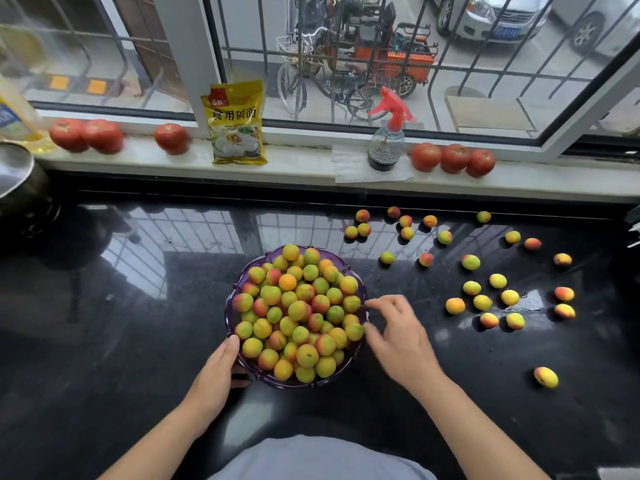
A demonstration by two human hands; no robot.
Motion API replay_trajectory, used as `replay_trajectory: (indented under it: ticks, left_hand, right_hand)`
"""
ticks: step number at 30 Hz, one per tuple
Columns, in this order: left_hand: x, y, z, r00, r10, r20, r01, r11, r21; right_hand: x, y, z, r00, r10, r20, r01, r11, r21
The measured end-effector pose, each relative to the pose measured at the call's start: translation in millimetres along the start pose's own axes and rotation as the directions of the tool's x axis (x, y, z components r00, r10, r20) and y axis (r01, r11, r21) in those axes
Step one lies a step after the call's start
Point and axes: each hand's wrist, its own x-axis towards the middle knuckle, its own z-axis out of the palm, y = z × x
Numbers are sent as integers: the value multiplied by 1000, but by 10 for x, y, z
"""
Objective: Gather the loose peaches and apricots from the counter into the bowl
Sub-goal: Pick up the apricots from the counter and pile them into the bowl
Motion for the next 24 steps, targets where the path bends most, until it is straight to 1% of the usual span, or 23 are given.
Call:
replay_trajectory:
  ticks: [2, 3, 5, 6, 8, 10, 11, 13, 15, 17, 20, 21, 22, 24]
  left_hand:
    - [-3, 9, 32, 999, -17, -32, 15, 999, -45]
    - [-2, 13, 57, 998, -28, -55, 24, 997, -78]
    - [4, 6, 120, 993, -49, -107, 33, 988, -148]
    - [5, 2, 153, 990, -56, -132, 31, 983, -180]
    - [5, -3, 208, 984, -67, -165, 29, 974, -223]
    - [1, -3, 229, 980, -96, -173, 52, 969, -240]
    - [-5, 5, 230, 979, -109, -172, 64, 968, -244]
    - [-7, 26, 209, 979, -120, -165, 80, 970, -230]
    - [-13, 46, 170, 983, -110, -145, 82, 979, -187]
    - [-12, 46, 130, 989, -97, -116, 81, 987, -140]
    - [-5, 45, 102, 992, -87, -91, 77, 991, -107]
    - [-7, 48, 100, 993, -84, -83, 76, 992, -98]
    - [-8, 47, 98, 994, -80, -74, 74, 993, -90]
    - [-12, 47, 99, 995, -74, -61, 69, 994, -80]
  right_hand:
    - [170, 218, -99, 988, 115, -108, -116, 993, -1]
    - [279, 328, -139, 972, 192, -131, -197, 980, -22]
    - [516, 527, -191, 935, 328, -133, -340, 938, -75]
    - [637, 603, -209, 922, 364, -136, -379, 918, -115]
    - [873, 738, -233, 904, 390, -175, -421, 884, -205]
    - [1077, 855, -266, 882, 427, -200, -466, 852, -239]
    - [1163, 918, -276, 876, 446, -182, -479, 842, -247]
    - [1286, 1033, -289, 876, 471, -105, -480, 829, -288]
    - [1332, 1097, -267, 887, 458, -60, -452, 832, -322]
    - [1267, 1078, -194, 906, 419, -64, -418, 856, -306]
    - [926, 951, -25, 957, 288, -42, -289, 917, -275]
    - [770, 903, 39, 965, 260, -29, -259, 934, -247]
    - [607, 839, 93, 965, 261, -11, -258, 947, -193]
    - [283, 717, 178, 936, 349, 45, -348, 937, -13]
